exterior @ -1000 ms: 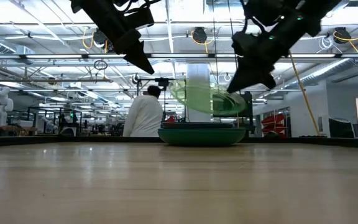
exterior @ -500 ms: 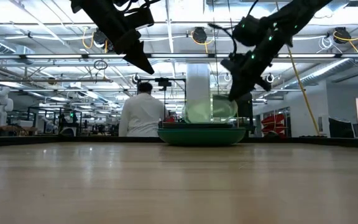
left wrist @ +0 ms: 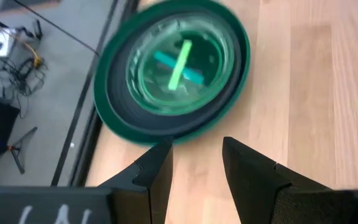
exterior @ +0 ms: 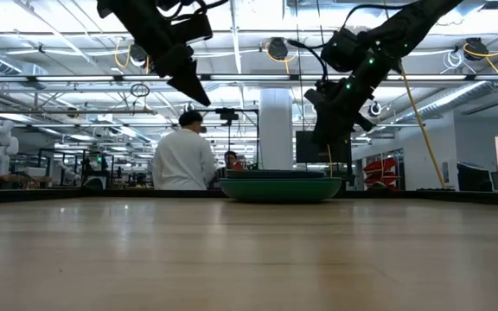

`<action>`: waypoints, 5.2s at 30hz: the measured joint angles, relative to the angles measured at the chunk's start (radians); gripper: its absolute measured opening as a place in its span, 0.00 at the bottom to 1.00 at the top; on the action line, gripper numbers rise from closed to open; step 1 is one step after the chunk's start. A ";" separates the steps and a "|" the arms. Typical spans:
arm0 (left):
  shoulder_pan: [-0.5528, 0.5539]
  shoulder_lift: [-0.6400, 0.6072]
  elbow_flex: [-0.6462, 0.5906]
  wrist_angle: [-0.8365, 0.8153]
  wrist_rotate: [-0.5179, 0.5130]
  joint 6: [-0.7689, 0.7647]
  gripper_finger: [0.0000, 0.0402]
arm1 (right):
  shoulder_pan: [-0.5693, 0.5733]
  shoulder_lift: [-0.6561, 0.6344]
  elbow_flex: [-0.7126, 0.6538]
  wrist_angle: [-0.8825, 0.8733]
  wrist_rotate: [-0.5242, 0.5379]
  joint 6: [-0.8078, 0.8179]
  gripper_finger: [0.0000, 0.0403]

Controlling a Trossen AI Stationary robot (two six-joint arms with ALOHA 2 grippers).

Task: Stack plastic plates
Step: Return to Home Position

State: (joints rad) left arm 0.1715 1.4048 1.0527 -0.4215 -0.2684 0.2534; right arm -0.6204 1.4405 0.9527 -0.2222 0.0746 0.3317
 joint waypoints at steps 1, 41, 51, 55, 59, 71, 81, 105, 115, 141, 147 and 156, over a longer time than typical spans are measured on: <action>0.000 0.000 0.000 -0.018 0.000 -0.002 0.37 | 0.006 -0.010 0.000 0.001 0.000 -0.025 0.31; -0.057 -1.272 -0.726 0.172 0.207 -0.212 0.37 | 0.312 -0.948 -0.813 0.453 -0.135 -0.451 0.16; -0.057 -1.402 -0.829 0.190 0.207 -0.222 0.37 | 0.368 -1.130 -0.813 0.250 -0.019 -0.543 0.09; -0.057 -1.400 -0.895 0.245 0.207 -0.230 0.37 | 0.367 -1.184 -0.837 0.252 -0.018 -0.557 0.07; -0.056 -1.401 -0.968 0.327 0.196 -0.237 0.37 | 0.367 -1.234 -0.905 0.270 0.003 -0.560 0.04; -0.055 -1.390 -1.021 0.402 0.112 -0.254 0.37 | 0.366 -1.297 -0.933 0.275 0.034 -0.565 0.01; -0.055 -1.389 -1.021 0.400 0.103 -0.314 0.37 | 0.366 -1.287 -0.935 0.266 0.030 -0.346 0.01; -0.055 -1.389 -1.021 0.398 0.102 -0.310 0.37 | 0.366 -1.282 -0.937 0.257 0.029 -0.187 0.01; -0.055 -1.389 -1.021 0.398 0.102 -0.311 0.37 | 0.366 -1.282 -0.937 0.256 0.029 -0.187 0.01; -0.055 -1.389 -1.021 0.397 0.102 -0.310 0.37 | 0.366 -1.282 -0.937 0.256 0.029 -0.187 0.01; -0.055 -1.389 -1.021 0.397 0.102 -0.310 0.37 | 0.366 -1.282 -0.937 0.256 0.029 -0.187 0.01; -0.055 -1.389 -1.021 0.397 0.102 -0.310 0.37 | 0.366 -1.282 -0.938 0.256 0.029 -0.187 0.01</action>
State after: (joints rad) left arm 0.1165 0.0154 0.0315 -0.0242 -0.1667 -0.0566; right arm -0.2546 0.1585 0.0151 0.0339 0.1032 0.1449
